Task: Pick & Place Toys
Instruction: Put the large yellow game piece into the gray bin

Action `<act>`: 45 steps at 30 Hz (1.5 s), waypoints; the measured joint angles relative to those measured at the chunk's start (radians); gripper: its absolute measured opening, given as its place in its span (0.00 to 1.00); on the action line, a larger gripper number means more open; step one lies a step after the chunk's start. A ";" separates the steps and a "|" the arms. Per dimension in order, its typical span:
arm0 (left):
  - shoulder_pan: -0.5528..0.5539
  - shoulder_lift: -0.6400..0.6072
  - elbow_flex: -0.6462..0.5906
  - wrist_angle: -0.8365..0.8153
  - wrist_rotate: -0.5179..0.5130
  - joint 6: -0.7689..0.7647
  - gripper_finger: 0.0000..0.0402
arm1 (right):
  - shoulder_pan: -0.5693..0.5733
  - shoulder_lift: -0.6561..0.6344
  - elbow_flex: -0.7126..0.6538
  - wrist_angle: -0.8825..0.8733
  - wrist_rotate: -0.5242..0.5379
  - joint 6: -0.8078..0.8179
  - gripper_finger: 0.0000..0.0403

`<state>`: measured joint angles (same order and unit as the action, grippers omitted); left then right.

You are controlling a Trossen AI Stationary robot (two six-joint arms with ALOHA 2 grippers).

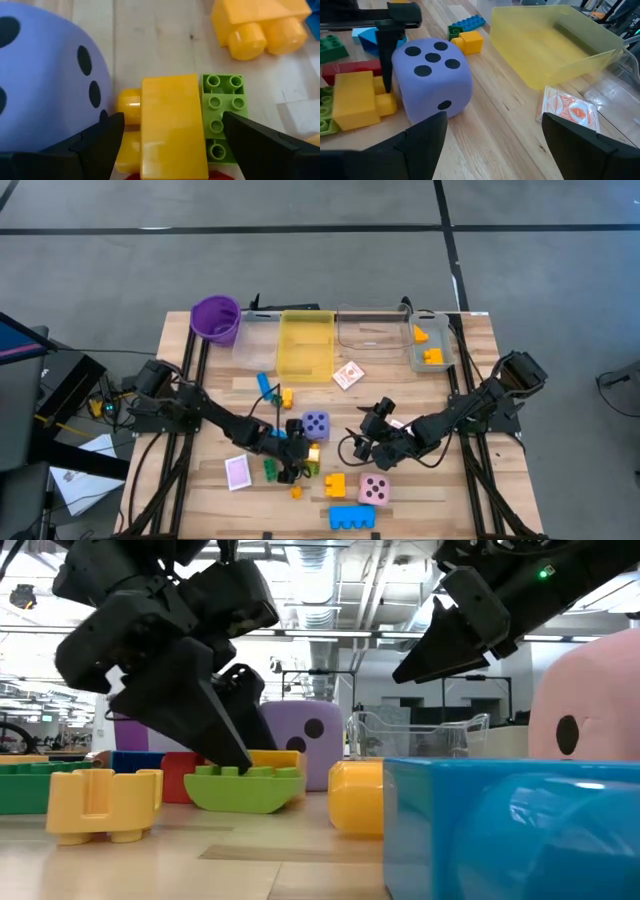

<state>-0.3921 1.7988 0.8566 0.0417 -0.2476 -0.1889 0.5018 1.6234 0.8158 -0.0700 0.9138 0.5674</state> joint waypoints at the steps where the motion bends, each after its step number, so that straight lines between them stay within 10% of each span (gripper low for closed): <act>1: 0.004 0.000 -0.001 0.000 0.000 -0.011 0.82 | 0.000 0.000 0.000 0.000 0.000 0.000 0.79; 26: 0.096 -0.125 -0.008 -0.136 -0.093 -0.034 0.82 | 0.000 0.000 0.000 0.000 0.000 0.000 0.79; 45: 0.095 -0.105 -0.028 -0.178 0.075 -0.028 0.82 | 0.000 0.000 0.000 0.000 0.000 0.000 0.79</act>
<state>-0.2970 1.6939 0.8283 -0.1363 -0.1724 -0.2169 0.5014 1.6234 0.8158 -0.0696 0.9138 0.5678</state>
